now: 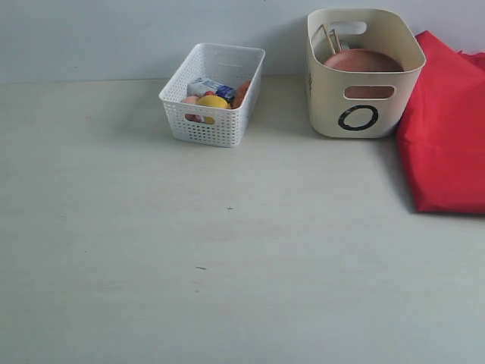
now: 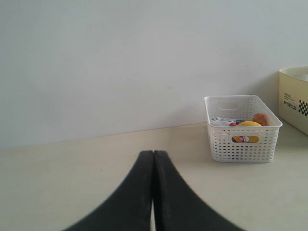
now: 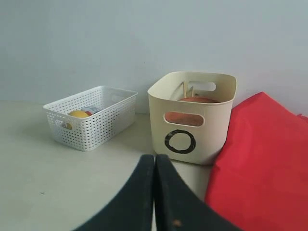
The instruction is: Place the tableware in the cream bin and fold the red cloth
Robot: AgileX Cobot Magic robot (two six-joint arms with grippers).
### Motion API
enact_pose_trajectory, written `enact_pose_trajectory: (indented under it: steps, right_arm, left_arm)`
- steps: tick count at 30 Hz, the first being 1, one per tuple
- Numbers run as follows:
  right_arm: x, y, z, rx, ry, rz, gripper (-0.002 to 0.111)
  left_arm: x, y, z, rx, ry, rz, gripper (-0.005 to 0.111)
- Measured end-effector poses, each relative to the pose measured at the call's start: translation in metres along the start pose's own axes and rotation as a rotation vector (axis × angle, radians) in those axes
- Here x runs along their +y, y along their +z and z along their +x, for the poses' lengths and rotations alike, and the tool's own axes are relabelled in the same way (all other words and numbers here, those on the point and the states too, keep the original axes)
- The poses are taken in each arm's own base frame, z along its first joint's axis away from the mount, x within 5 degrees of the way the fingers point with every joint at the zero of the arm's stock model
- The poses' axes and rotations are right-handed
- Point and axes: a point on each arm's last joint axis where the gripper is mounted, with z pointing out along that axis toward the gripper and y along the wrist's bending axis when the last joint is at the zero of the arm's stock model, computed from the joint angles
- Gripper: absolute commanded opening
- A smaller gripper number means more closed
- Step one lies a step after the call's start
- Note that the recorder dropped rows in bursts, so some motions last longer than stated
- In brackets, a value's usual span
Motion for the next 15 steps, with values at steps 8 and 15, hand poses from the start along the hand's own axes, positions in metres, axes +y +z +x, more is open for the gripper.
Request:
enact_pose_trajectory:
  steps: [8, 15]
  right_arm:
    - [0.0002, 0.0, 0.0004, 0.004, -0.031, -0.002, 0.0]
    - [0.0002, 0.0, 0.0004, 0.004, -0.03, -0.003, 0.0]
  left_arm:
    - [0.0, 0.0, 0.0, 0.0, 0.0, 0.0, 0.0]
    - [0.0, 0.0, 0.0, 0.0, 0.0, 0.0, 0.0]
